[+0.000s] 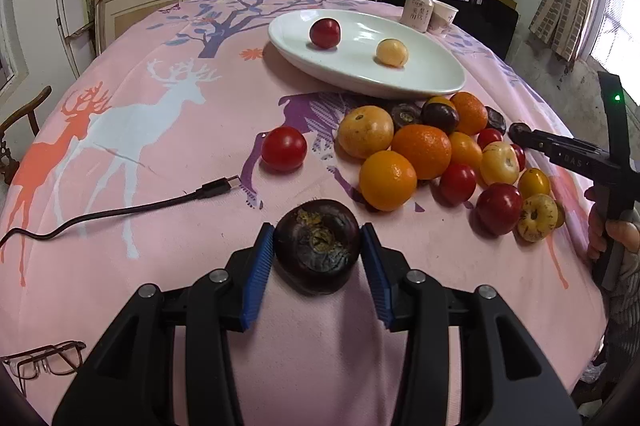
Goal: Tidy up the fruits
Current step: 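Grasp a dark purple fruit with the left gripper while the right grasps another, then carry both dark purple fruits onto the white plate and open both grippers, then withdraw both grippers and move the left gripper to the red tomato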
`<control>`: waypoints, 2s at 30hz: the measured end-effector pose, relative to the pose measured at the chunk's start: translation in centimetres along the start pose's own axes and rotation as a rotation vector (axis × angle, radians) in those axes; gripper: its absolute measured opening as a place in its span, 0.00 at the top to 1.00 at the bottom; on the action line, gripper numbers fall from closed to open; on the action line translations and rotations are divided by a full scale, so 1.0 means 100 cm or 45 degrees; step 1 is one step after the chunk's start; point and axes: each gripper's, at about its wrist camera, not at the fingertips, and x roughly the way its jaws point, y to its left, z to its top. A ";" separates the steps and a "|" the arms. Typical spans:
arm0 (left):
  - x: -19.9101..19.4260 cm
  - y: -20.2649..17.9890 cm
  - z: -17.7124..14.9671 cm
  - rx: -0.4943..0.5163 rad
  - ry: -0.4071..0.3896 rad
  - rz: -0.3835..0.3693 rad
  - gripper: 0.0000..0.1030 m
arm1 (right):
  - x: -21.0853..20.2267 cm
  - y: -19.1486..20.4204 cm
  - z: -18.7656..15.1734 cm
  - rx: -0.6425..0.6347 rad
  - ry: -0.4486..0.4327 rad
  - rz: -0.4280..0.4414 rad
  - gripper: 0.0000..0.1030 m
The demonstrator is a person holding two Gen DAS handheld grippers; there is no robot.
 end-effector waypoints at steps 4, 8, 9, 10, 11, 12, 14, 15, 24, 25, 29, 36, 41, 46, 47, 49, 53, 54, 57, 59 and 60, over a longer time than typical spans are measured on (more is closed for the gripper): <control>0.003 -0.001 0.000 0.010 0.020 0.000 0.58 | 0.009 -0.001 0.004 -0.003 0.012 -0.012 0.60; 0.005 -0.003 -0.001 0.023 0.029 0.009 0.58 | 0.014 -0.002 0.005 0.019 0.028 0.008 0.61; 0.005 -0.003 -0.001 0.023 0.030 0.009 0.58 | 0.014 -0.003 0.005 0.027 0.026 0.016 0.61; 0.005 -0.003 -0.001 0.021 0.031 0.009 0.58 | 0.014 -0.005 0.004 0.038 0.021 0.026 0.61; 0.005 -0.003 -0.001 0.019 0.030 0.006 0.58 | 0.013 -0.006 0.005 0.046 0.016 0.031 0.61; 0.005 -0.002 -0.001 0.015 0.029 0.003 0.58 | 0.012 -0.008 0.004 0.055 0.009 0.033 0.61; 0.003 -0.001 0.000 0.004 0.016 0.006 0.58 | 0.007 -0.013 0.004 0.090 -0.019 0.041 0.61; 0.001 0.001 0.001 -0.005 0.000 0.011 0.58 | 0.004 -0.016 0.003 0.113 -0.032 0.048 0.61; -0.005 -0.004 0.081 0.018 -0.124 0.003 0.58 | -0.052 -0.022 0.037 0.210 -0.250 0.147 0.61; -0.003 -0.007 0.093 0.023 -0.136 0.006 0.58 | -0.053 -0.016 0.048 0.193 -0.263 0.161 0.61; 0.025 -0.017 0.140 0.022 -0.133 0.003 0.58 | -0.040 0.021 0.088 0.099 -0.268 0.220 0.61; 0.080 -0.019 0.159 0.001 -0.040 0.004 0.58 | 0.021 0.065 0.116 0.008 -0.167 0.239 0.61; 0.086 -0.013 0.156 -0.006 -0.050 0.014 0.37 | 0.026 0.056 0.112 0.071 -0.203 0.245 0.38; 0.066 -0.004 0.154 -0.037 -0.122 0.016 0.28 | -0.008 0.030 0.111 0.187 -0.375 0.318 0.28; 0.061 -0.001 0.153 -0.044 -0.142 0.028 0.23 | -0.016 0.025 0.109 0.212 -0.418 0.319 0.23; 0.050 0.004 0.148 -0.039 -0.173 0.064 0.18 | -0.029 0.016 0.102 0.242 -0.493 0.282 0.11; 0.033 0.015 0.128 -0.047 -0.216 0.142 0.18 | -0.035 0.005 0.085 0.262 -0.494 0.199 0.11; 0.032 0.019 0.121 -0.061 -0.204 0.148 0.18 | -0.035 0.002 0.078 0.275 -0.485 0.177 0.11; 0.029 0.030 0.090 -0.106 -0.153 0.162 0.18 | -0.039 -0.013 0.061 0.341 -0.466 0.144 0.10; 0.026 0.034 0.072 -0.119 -0.141 0.169 0.18 | -0.049 -0.032 0.047 0.453 -0.495 0.169 0.05; 0.024 0.036 0.062 -0.125 -0.125 0.172 0.18 | -0.051 -0.039 0.040 0.504 -0.506 0.186 0.04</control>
